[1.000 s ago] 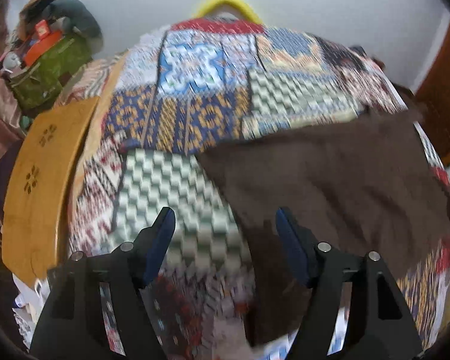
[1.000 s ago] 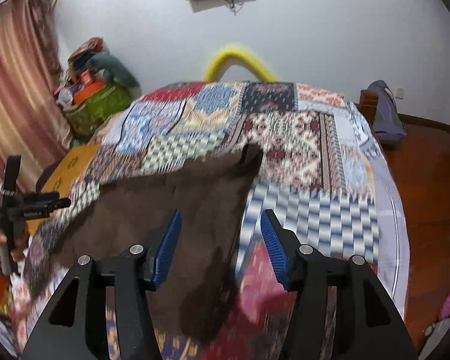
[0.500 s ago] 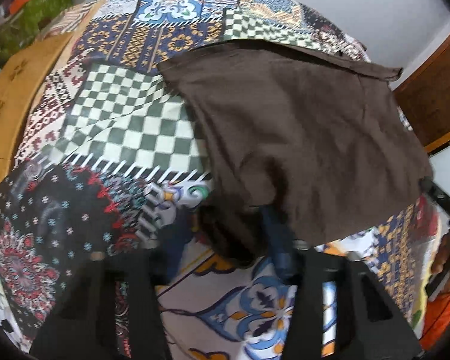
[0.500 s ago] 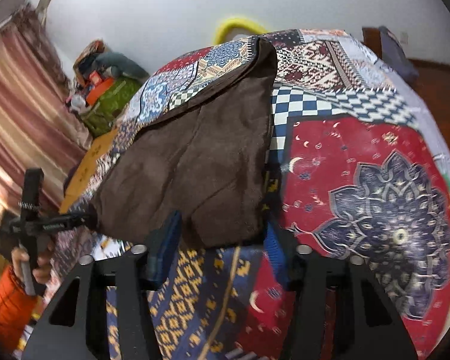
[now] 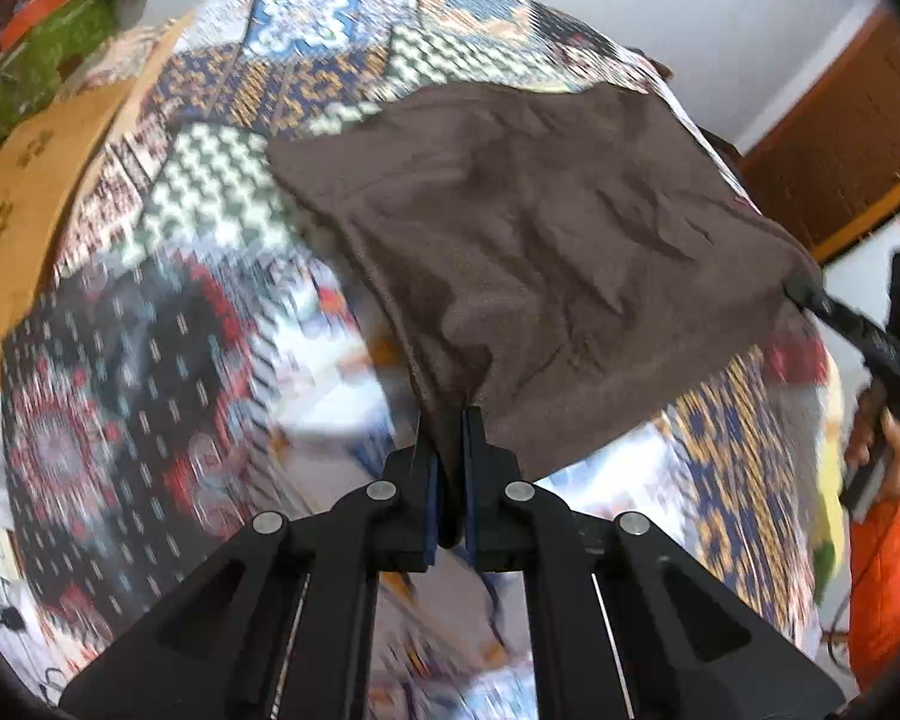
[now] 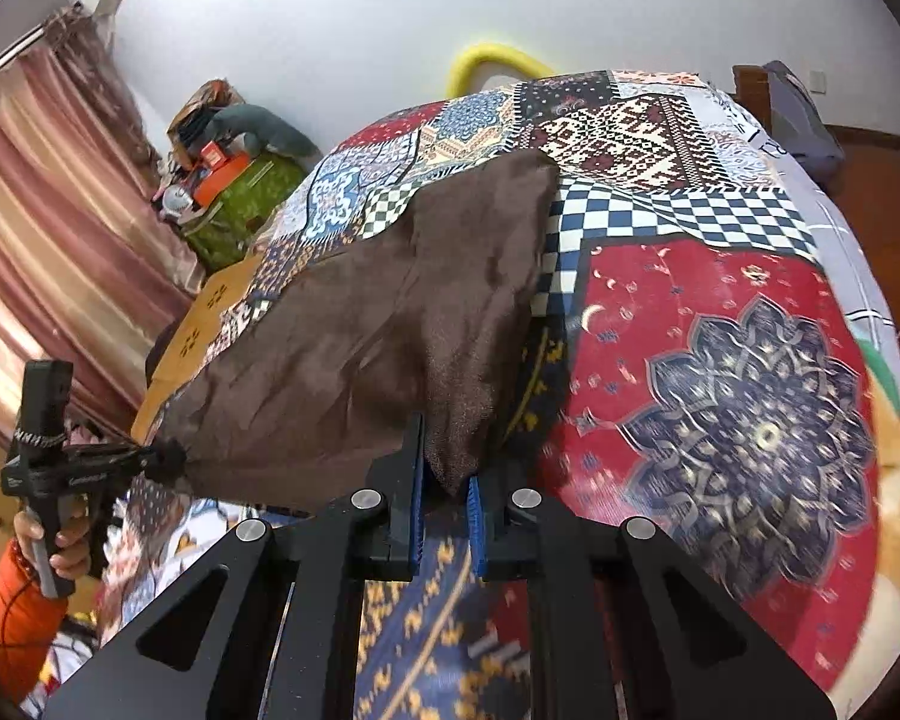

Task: Fold small clothes
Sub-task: 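Lay the folded shirt down with the right gripper and open it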

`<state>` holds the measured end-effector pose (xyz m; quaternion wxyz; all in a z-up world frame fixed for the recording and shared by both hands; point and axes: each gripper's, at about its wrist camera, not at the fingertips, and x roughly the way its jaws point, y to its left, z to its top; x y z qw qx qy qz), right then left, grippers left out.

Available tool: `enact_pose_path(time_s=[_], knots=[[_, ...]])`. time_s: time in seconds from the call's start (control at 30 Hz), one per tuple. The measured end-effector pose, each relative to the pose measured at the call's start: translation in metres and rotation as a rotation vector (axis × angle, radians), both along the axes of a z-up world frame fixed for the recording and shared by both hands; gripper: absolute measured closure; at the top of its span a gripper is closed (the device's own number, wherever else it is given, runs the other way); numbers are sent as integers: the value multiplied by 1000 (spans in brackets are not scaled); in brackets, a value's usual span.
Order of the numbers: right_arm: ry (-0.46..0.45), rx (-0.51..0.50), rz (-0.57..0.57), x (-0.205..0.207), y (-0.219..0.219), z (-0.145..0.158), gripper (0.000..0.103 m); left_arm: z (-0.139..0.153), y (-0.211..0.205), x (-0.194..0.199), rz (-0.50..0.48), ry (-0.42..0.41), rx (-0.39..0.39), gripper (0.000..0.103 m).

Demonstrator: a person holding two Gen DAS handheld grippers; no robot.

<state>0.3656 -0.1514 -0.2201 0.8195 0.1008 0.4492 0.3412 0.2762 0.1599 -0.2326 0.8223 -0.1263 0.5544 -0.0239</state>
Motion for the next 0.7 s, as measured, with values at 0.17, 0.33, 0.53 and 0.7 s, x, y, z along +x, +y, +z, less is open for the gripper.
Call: enact_pose_path(time_s=[0.17, 0.33, 0.53, 0.7], knots=[[22, -31, 15, -7, -13, -3, 93, -1, -32, -44, -53, 12, 13, 96], [26, -86, -17, -17, -22, -9, 86, 12, -44, -67, -64, -44, 151, 68], [-28, -154, -68, -36, -24, -7, 46, 47, -10, -52, 17, -141, 212, 49], [5, -73, -105, -47, -30, -15, 45, 56, 14, 1, 20, -185, 219, 39]])
